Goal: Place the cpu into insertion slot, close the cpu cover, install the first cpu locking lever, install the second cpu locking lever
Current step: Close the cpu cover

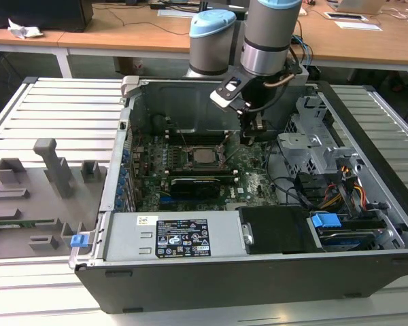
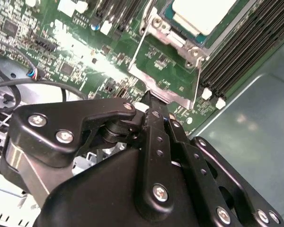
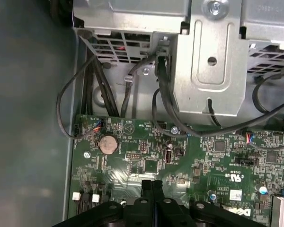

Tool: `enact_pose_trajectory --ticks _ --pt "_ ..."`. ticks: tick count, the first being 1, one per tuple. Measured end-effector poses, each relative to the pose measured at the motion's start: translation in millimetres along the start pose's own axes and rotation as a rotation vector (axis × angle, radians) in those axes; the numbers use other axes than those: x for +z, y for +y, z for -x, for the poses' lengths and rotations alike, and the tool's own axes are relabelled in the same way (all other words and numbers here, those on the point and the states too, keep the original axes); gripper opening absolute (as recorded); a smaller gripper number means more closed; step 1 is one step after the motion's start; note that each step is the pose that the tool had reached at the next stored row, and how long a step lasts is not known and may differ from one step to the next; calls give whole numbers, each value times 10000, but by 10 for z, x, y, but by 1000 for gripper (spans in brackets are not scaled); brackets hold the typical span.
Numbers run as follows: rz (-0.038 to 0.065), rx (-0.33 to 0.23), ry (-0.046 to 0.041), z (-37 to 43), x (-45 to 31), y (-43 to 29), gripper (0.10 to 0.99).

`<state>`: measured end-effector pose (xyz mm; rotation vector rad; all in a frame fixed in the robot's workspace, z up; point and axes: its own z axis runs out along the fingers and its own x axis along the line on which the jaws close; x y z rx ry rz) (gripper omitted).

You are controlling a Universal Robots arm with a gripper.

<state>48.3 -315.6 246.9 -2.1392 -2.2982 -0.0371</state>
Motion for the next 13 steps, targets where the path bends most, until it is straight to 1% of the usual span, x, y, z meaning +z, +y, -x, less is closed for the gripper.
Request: enact_pose_trajectory --ticks 5,8,10,13 --pt "0 0 1 -5 0 -54 106" --pt "0 0 0 -12 -2 -155 106" --pt "1 -1 2 -14 0 -193 106" --pt "0 0 0 -17 3 -229 106"
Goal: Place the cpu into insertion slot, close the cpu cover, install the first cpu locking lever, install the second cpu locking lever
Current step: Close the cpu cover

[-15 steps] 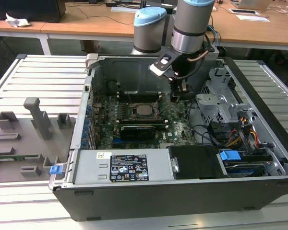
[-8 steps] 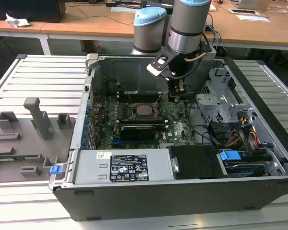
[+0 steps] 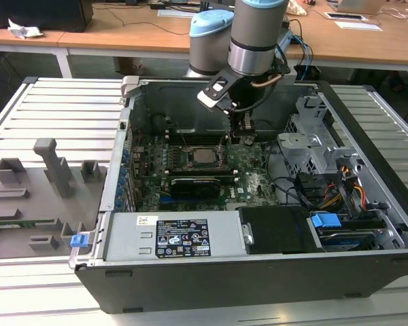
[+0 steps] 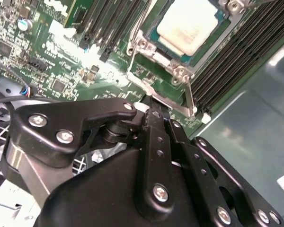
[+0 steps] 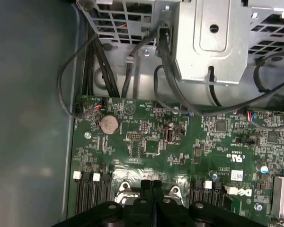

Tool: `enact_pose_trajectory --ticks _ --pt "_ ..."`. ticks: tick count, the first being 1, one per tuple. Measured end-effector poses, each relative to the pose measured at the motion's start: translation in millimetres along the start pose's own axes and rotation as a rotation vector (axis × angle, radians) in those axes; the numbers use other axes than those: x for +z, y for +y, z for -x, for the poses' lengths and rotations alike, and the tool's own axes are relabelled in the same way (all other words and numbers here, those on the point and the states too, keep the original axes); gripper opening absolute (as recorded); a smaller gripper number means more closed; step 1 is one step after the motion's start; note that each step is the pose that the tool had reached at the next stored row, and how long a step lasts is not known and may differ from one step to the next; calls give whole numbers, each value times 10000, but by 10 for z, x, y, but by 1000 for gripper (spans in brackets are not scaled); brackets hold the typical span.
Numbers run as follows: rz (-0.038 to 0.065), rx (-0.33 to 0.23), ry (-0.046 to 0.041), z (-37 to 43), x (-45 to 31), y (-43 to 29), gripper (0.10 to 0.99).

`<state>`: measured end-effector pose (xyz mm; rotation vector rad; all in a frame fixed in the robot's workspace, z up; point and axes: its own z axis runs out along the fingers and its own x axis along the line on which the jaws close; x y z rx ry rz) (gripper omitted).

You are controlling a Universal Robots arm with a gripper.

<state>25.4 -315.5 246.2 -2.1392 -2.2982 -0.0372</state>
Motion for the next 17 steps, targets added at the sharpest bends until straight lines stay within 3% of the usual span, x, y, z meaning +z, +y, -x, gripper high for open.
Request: enact_pose_trajectory --ticks 3,5,14,17 --pt "0 -2 1 -4 4 -50 106" --pt "0 0 0 -9 8 -123 106" --pt "0 -2 -3 -19 33 -244 106" --pt "-3 0 -4 -25 55 -322 106"
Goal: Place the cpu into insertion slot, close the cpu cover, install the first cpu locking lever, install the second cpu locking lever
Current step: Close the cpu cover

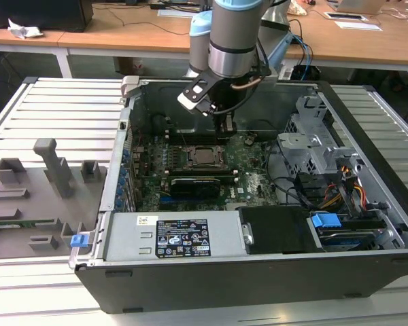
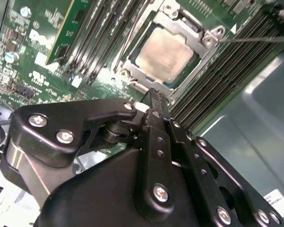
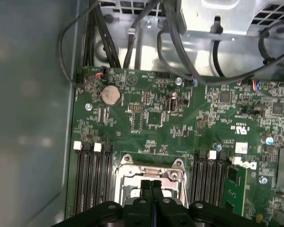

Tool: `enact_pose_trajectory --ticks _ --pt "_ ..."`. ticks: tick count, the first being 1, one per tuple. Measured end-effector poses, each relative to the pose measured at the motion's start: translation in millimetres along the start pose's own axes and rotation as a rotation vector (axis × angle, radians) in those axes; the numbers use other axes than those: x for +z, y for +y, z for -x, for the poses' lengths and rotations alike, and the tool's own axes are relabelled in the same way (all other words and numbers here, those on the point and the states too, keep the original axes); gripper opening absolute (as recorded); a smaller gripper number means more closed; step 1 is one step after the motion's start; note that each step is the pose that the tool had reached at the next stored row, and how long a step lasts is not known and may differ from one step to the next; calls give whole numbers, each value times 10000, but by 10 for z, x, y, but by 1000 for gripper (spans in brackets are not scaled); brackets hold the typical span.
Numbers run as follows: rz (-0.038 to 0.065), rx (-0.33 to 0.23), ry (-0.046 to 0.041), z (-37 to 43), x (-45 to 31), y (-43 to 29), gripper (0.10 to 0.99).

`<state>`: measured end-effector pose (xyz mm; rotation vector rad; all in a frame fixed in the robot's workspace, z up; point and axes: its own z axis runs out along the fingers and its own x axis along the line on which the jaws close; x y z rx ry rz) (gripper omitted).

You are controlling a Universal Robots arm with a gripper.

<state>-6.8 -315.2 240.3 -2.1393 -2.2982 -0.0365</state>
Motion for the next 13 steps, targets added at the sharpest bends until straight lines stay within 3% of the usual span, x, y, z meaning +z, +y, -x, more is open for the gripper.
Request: enact_pose_trajectory --ticks 4,8,13 --pt "-24 -1 1 1 103 -30 106" --pt "-23 1 3 -9 124 -158 106" --pt "-24 0 3 -1 194 -199 106"
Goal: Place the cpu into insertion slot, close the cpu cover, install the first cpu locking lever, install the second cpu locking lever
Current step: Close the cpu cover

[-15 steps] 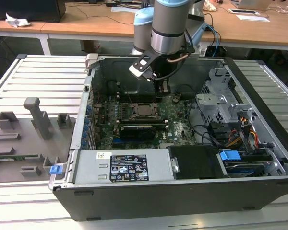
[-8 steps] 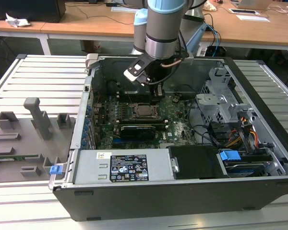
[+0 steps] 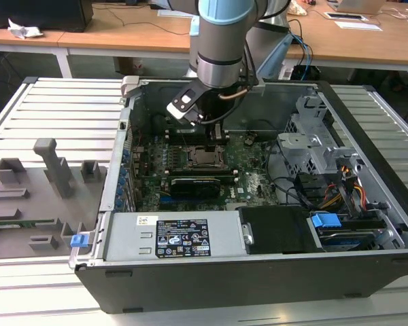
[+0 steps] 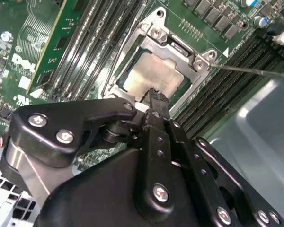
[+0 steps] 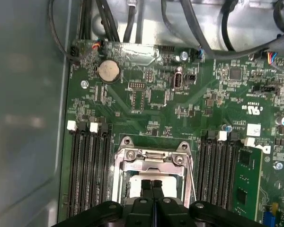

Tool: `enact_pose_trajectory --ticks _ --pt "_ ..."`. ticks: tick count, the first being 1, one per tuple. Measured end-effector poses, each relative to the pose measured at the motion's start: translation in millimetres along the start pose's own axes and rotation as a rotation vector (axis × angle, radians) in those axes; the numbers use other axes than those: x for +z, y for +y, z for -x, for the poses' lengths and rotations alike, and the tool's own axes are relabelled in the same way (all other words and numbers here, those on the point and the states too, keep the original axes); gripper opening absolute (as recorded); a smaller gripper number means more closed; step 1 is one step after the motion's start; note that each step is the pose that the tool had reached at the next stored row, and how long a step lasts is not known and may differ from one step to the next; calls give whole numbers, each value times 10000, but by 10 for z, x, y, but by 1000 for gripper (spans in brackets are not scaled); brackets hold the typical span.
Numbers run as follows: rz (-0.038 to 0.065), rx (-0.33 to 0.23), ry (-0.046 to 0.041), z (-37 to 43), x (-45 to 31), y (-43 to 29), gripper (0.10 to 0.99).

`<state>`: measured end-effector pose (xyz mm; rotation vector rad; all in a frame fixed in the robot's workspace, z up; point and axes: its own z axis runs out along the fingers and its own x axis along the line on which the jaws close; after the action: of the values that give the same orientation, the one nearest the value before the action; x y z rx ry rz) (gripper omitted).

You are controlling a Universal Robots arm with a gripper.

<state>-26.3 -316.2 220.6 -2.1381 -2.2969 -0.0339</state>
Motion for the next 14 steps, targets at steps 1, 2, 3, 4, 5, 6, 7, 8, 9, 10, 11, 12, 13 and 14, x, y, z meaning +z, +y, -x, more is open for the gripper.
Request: enact_pose_trajectory --ticks 1,2,3,4,5,6,7,8,9,10,11,12,13,14 --pt "0 -1 -1 -1 4 -15 106" --pt "-1 -2 -3 -1 6 -30 106" --pt "-2 -2 -4 -2 6 -37 106" --pt "-1 -5 -3 -3 8 -48 106" --pt "0 -6 -2 -4 10 -60 106" --pt "0 -7 -2 -6 13 -83 106" --pt "0 -7 -2 -7 16 -100 106" --pt "0 -9 -1 -9 24 -125 106" --pt "0 -10 -2 -10 28 -146 106" --pt "0 -10 -2 -11 32 -162 106" --pt "0 -10 -2 -12 38 -183 106" --pt "0 -10 -2 -14 45 -206 106" --pt "1 -11 -1 -15 50 -215 106" --pt "3 -11 -2 -15 53 -221 106"
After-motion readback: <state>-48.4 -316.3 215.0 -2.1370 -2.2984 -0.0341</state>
